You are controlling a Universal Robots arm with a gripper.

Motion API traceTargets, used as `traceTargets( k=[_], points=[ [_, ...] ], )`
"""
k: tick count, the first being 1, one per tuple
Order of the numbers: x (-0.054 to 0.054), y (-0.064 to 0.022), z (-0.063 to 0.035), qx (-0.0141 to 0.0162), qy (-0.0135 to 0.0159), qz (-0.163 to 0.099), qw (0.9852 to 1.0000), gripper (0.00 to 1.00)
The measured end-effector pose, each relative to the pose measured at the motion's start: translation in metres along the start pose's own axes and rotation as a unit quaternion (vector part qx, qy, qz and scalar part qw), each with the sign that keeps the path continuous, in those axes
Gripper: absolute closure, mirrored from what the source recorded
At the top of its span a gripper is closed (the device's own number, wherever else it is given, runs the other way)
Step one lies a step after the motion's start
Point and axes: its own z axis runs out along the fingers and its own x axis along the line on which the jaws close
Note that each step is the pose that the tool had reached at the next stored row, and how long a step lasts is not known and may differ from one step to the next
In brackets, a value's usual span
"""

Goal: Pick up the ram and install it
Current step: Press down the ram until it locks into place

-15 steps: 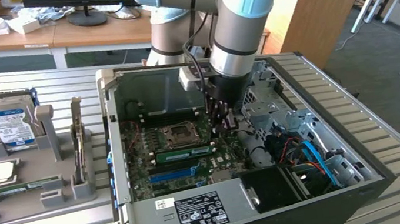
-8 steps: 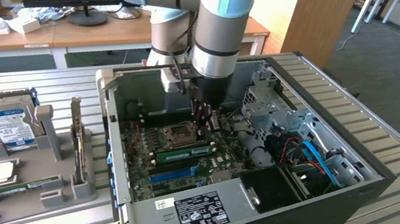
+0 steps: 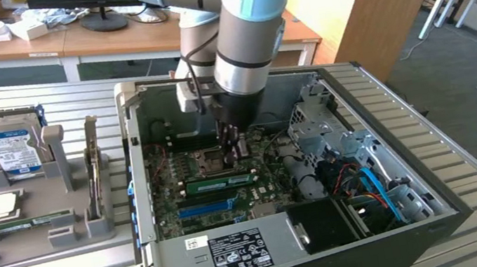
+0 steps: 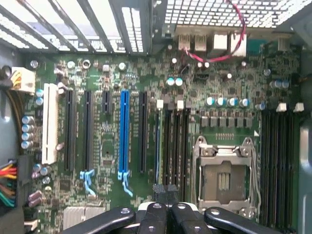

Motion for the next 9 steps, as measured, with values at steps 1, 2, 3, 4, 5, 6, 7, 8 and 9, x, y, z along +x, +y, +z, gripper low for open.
traceTargets(
  k=[1, 2, 3, 4, 5, 6, 7, 8, 9],
  points=[
    [0.0, 0.0019, 0.0, 0.0, 0.0, 0.0, 1.0, 0.9],
    [0.0, 0.0035, 0.0001, 0.0, 0.0, 0.0, 1.0, 0.9],
    [0.0, 0.0049, 0.0001, 0.0, 0.0, 0.0, 1.0, 0.9],
    [0.0, 0.0065, 0.0002, 0.0, 0.0, 0.0, 1.0, 0.9],
    [0.0, 0.008, 0.0002, 0.0, 0.0, 0.0, 1.0, 0.9],
    [0.0, 0.0096, 0.0003, 0.0, 0.0, 0.0, 1.0, 0.9],
    [0.0, 0.0112, 0.0003, 0.0, 0.0, 0.0, 1.0, 0.9],
    [0.0, 0.0129, 0.0004, 0.0, 0.0, 0.0, 1.0, 0.9],
    [0.0, 0.0147, 0.0004, 0.0, 0.0, 0.0, 1.0, 0.9]
  ],
)
